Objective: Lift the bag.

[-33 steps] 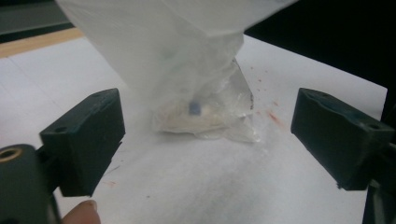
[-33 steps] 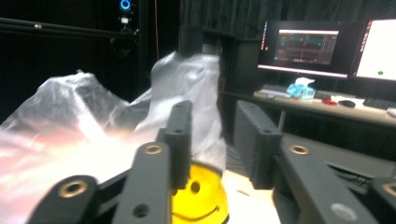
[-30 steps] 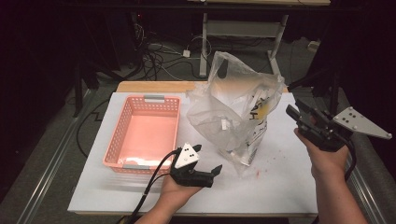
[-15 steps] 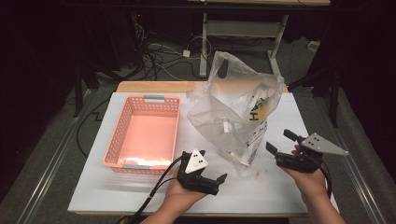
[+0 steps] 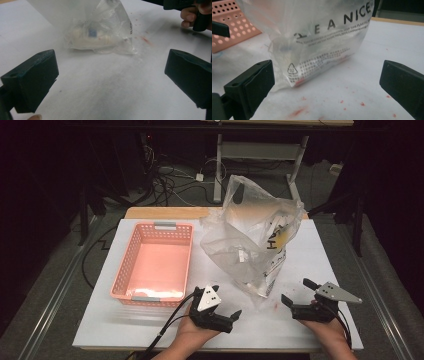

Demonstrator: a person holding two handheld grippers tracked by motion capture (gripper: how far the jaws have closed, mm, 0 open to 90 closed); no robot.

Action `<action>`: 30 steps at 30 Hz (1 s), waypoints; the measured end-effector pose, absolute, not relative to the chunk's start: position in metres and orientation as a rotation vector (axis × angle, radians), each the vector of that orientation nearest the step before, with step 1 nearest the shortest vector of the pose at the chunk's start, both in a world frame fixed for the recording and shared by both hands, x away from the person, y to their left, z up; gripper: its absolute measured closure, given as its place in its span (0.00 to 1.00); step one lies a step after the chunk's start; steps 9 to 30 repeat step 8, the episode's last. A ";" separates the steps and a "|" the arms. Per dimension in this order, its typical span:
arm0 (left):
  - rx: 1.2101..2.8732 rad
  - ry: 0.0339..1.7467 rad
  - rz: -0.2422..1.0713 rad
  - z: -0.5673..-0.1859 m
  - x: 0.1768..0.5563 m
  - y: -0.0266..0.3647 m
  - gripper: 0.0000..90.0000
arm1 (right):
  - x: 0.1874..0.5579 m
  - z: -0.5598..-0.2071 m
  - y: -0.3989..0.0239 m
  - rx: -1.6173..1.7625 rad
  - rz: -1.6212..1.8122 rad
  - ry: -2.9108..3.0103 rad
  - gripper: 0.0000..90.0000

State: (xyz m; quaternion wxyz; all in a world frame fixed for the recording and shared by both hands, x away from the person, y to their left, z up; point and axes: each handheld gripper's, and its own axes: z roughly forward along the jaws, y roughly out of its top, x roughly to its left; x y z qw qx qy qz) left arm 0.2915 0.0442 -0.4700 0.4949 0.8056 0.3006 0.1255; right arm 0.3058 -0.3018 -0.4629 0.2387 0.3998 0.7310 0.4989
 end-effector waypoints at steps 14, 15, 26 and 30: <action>1.918 0.754 0.306 -0.472 0.292 0.044 0.00 | 0.306 -0.464 -0.300 1.056 1.361 1.994 0.00; 1.918 0.754 0.306 -0.472 0.292 0.044 0.00 | 0.306 -0.464 -0.300 1.056 1.361 1.994 0.00; 1.918 0.754 0.306 -0.472 0.292 0.044 0.00 | 0.306 -0.464 -0.300 1.056 1.361 1.994 0.00; 1.918 0.754 0.306 -0.472 0.292 0.044 0.00 | 0.306 -0.464 -0.300 1.056 1.361 1.994 0.00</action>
